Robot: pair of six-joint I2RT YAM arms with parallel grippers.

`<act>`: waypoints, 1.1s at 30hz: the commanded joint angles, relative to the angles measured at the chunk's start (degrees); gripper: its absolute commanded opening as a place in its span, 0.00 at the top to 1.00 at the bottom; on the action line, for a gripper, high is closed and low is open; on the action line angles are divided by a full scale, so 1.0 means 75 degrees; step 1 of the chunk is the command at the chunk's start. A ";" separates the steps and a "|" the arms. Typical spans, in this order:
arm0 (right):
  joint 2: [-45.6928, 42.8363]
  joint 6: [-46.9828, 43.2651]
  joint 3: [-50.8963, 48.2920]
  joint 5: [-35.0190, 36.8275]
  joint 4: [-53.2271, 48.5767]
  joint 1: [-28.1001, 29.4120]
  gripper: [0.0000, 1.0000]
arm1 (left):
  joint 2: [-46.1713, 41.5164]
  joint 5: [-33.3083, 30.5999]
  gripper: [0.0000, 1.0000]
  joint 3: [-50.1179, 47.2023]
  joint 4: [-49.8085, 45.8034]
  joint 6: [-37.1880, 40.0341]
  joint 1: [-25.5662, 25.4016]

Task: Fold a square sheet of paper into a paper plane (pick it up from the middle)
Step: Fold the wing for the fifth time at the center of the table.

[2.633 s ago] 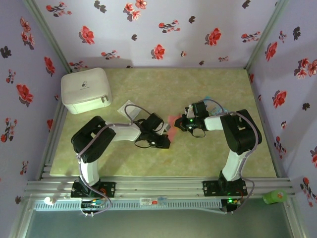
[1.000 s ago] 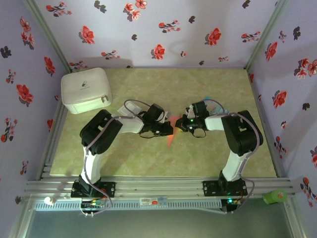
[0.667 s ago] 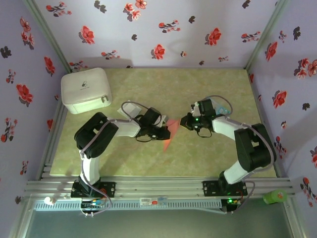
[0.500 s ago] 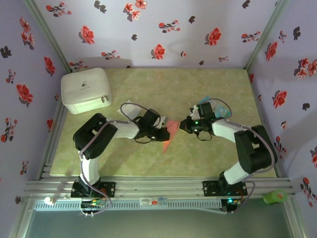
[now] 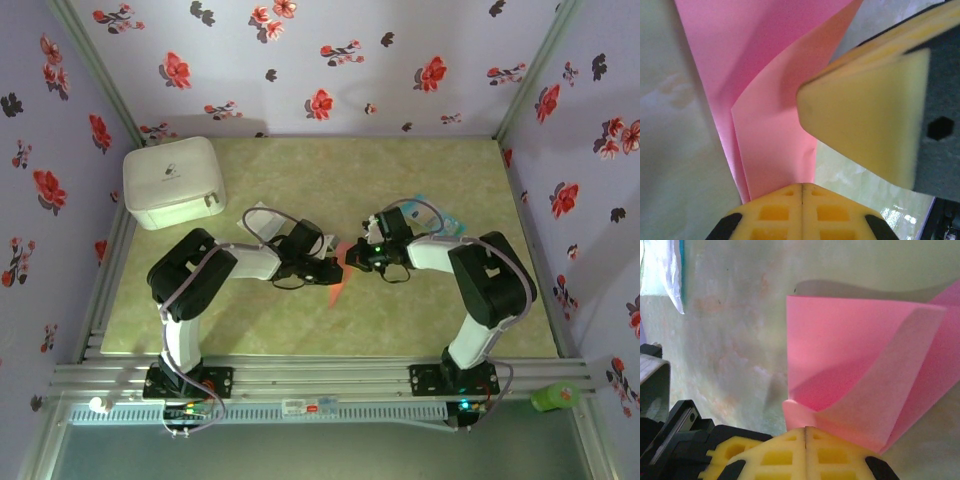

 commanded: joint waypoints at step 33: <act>0.1004 0.0448 0.0937 0.2013 -0.0568 -0.1377 0.94 | 0.0418 -0.0387 1.00 -0.0406 -0.1463 0.0284 -0.0153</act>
